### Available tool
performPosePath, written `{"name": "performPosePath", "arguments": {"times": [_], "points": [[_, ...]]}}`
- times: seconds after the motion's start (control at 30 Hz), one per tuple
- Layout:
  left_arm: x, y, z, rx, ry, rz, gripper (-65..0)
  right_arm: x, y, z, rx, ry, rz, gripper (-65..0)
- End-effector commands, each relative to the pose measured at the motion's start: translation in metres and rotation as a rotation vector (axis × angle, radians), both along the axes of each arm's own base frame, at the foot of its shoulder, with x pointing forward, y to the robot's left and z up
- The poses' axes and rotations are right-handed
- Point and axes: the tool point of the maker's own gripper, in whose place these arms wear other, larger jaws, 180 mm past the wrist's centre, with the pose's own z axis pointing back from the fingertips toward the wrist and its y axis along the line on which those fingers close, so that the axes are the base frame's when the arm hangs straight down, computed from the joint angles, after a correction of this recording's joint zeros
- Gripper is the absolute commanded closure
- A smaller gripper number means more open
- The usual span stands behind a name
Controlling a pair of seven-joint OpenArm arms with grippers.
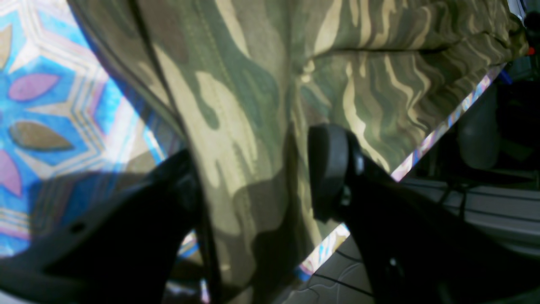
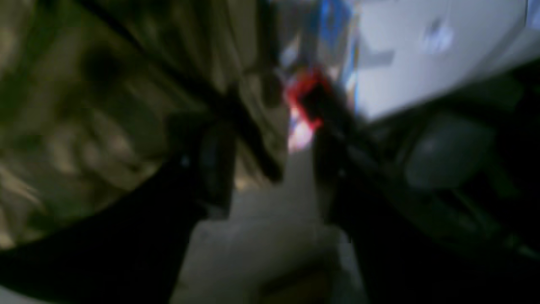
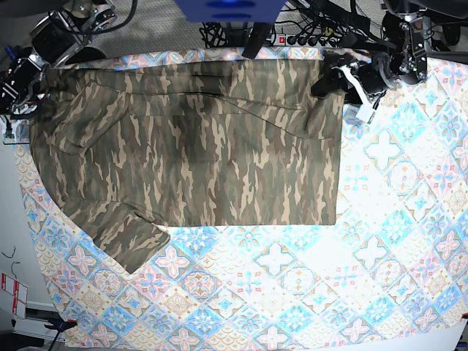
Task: Fold the T-shirt properly
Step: 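Drag the shirt with both grippers toward the robot, flattening it, then release the shirt and move both grippers to the shirt's hem corners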
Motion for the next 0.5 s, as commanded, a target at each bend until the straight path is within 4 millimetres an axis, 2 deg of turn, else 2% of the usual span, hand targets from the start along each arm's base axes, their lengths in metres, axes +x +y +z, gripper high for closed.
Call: {"name": "performPosePath", "arguments": {"times": [0.0, 0.13, 0.23, 0.27, 0.33, 0.47], "points": [[-0.042, 0.047, -0.028, 0.243, 0.205, -0.071, -36.5, 0.008, -0.014, 0.016, -0.045, -0.032, -0.003, -34.7], [-0.035, 0.046, -0.023, 0.249, 0.181, -0.079, -36.5, 0.013, -0.016, 0.022, -0.061, -0.054, 0.001, -42.6], [-0.012, 0.039, 0.0, 0.275, 0.081, -0.117, -36.5, 0.022, -0.024, 0.047, -0.129, -0.099, 0.01, -42.7], [-0.01, 0.038, 0.006, 0.287, 0.065, -0.131, -36.5, 0.025, -0.026, 0.056, -0.154, -0.114, 0.013, -42.7], [-0.001, 0.046, 0.025, 0.334, 0.026, -0.136, -36.5, 0.029, -0.029, 0.072, -0.197, -0.141, 0.02, -42.7], [0.014, 0.052, 0.05, 0.395, -0.021, -0.12, -36.5, 0.039, -0.028, 0.083, -0.227, -0.162, 0.046, -42.7]]}}
